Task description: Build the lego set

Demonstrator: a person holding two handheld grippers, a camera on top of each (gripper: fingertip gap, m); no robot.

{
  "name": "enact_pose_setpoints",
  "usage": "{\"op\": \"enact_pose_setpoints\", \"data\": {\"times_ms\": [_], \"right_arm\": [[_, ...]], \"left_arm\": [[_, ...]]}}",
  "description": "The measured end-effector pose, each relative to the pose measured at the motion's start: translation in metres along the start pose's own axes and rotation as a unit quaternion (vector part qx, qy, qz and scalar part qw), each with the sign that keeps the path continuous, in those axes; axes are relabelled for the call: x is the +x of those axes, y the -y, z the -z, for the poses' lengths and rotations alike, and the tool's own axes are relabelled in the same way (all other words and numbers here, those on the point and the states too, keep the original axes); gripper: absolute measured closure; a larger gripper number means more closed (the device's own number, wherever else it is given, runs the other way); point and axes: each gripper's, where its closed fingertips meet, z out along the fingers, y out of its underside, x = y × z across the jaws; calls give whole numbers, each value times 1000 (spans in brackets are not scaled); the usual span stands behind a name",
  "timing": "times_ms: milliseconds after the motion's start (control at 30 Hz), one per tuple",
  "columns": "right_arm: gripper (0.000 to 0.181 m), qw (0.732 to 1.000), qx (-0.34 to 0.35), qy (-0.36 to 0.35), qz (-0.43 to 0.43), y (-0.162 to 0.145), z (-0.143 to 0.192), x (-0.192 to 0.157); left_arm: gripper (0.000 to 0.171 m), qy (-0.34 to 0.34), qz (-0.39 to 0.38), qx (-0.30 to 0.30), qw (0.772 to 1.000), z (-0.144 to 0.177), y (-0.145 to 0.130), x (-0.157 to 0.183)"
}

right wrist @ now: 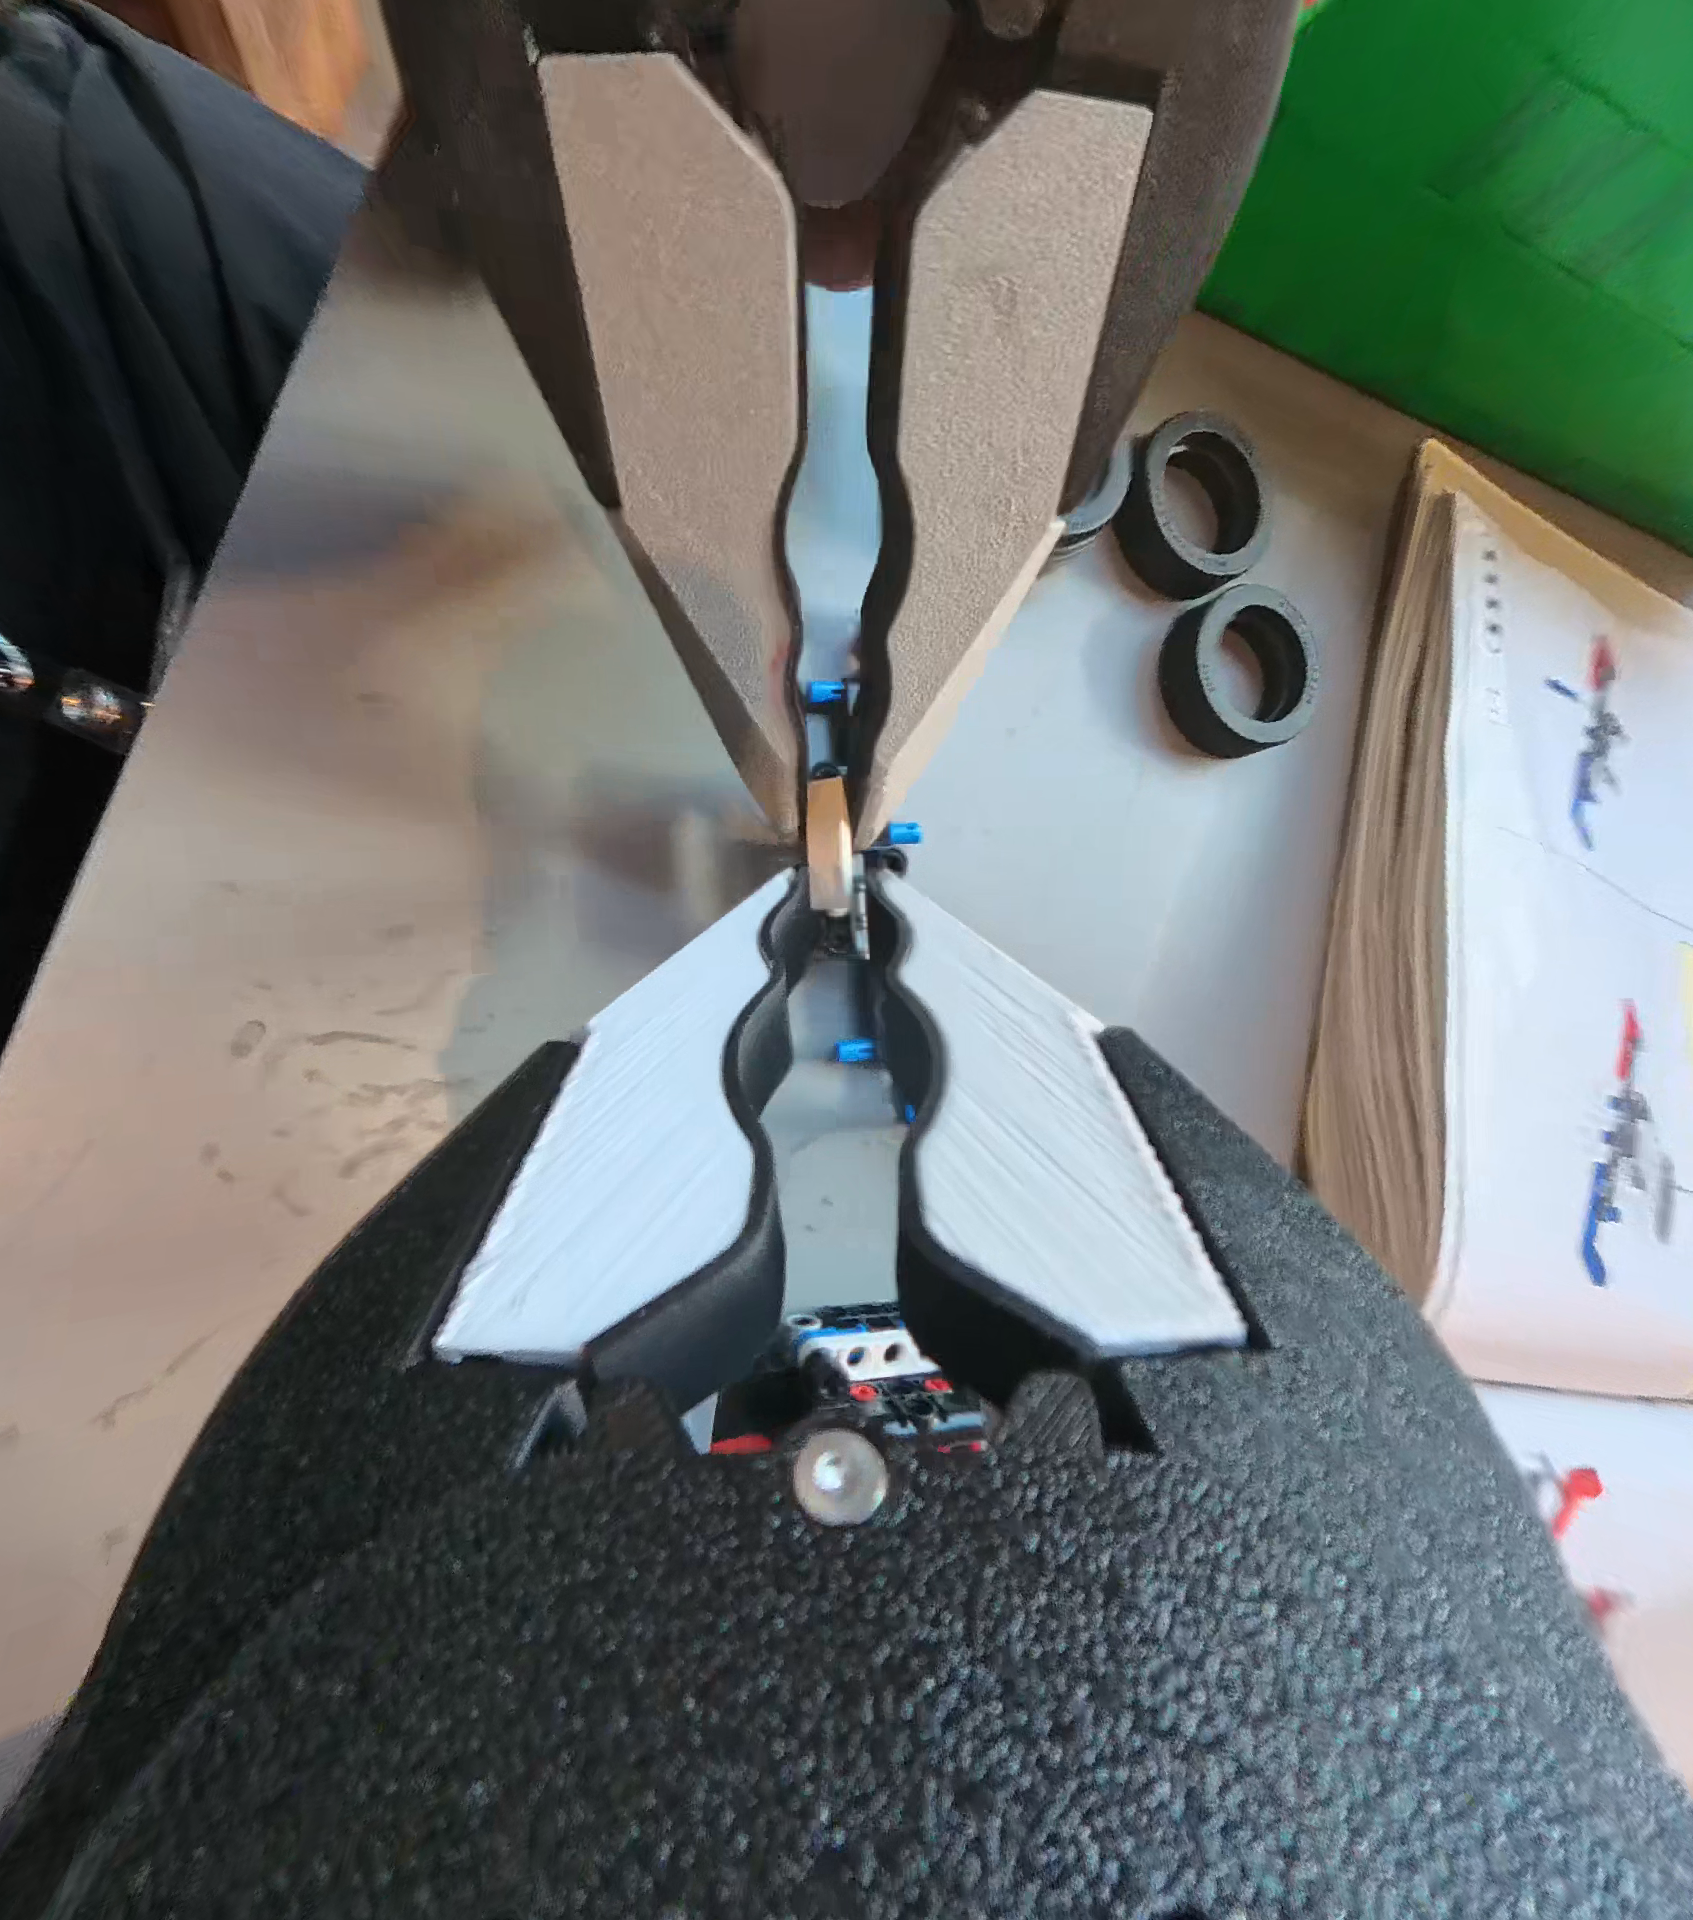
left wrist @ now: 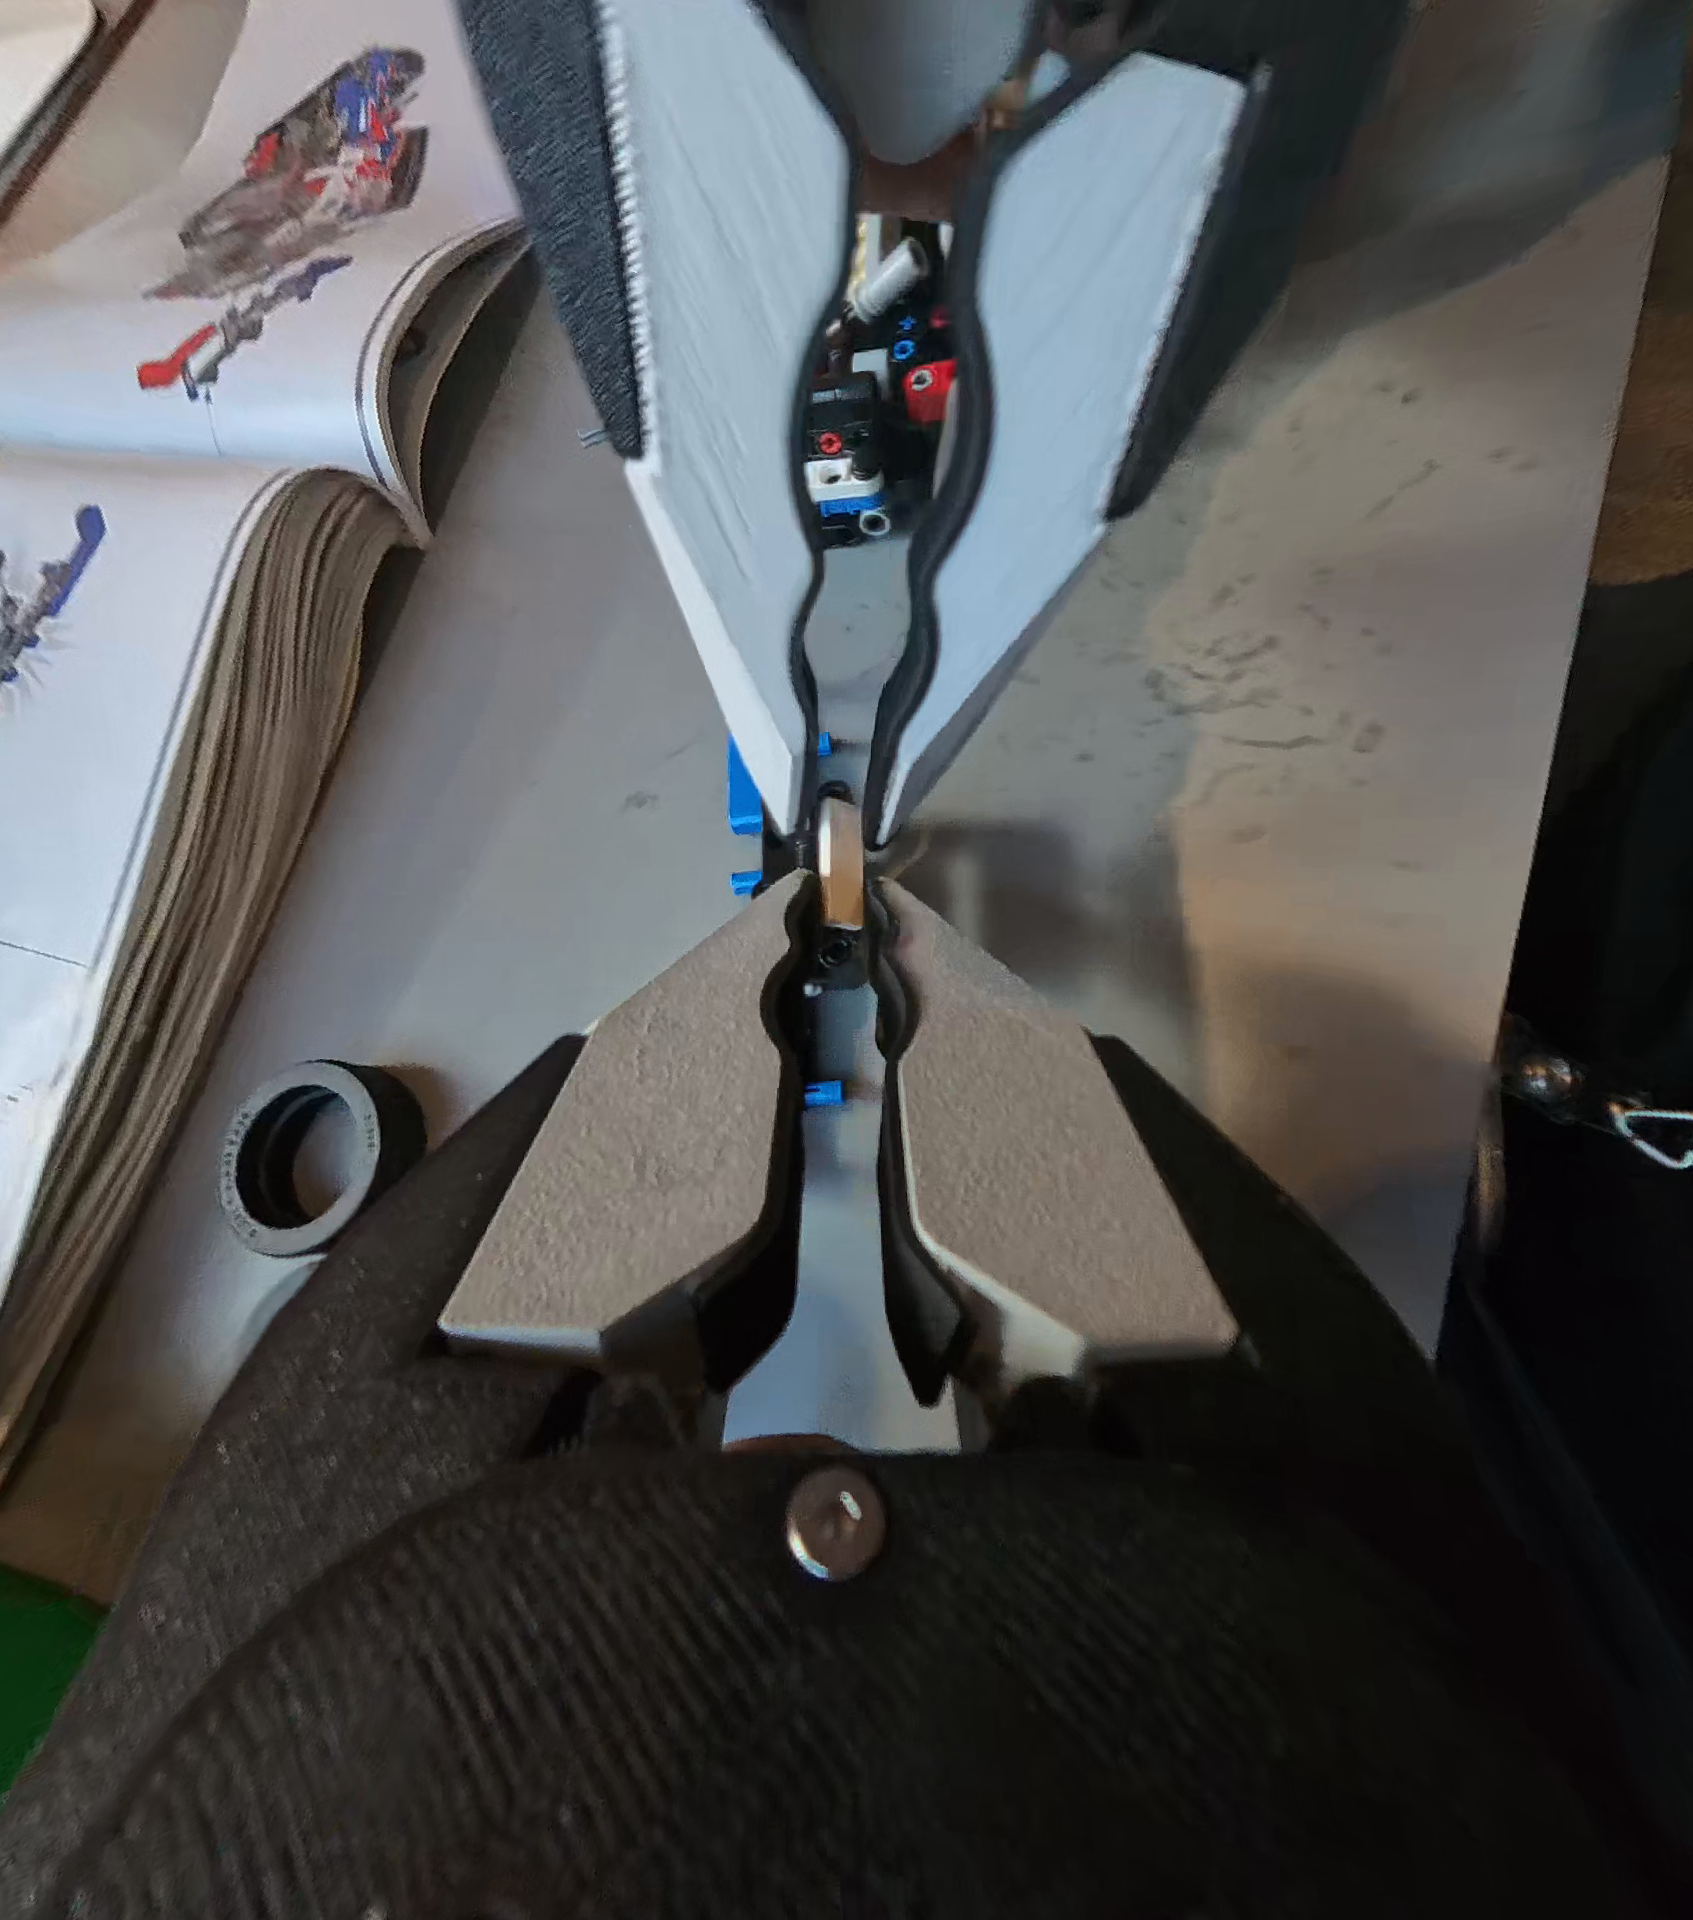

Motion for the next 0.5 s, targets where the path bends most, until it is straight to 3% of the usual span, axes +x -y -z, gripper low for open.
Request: {"op": "enact_pose_setpoints", "data": {"times_ms": [167, 500], "right_arm": [[168, 996, -4, -71, 48, 0, 4, 5], [170, 992, 3, -104, 74, 0, 3, 0]], "left_arm": [[166, -75, 105, 4, 992, 2, 1, 1], [167, -102, 147, -12, 984, -3, -3, 1]]}}
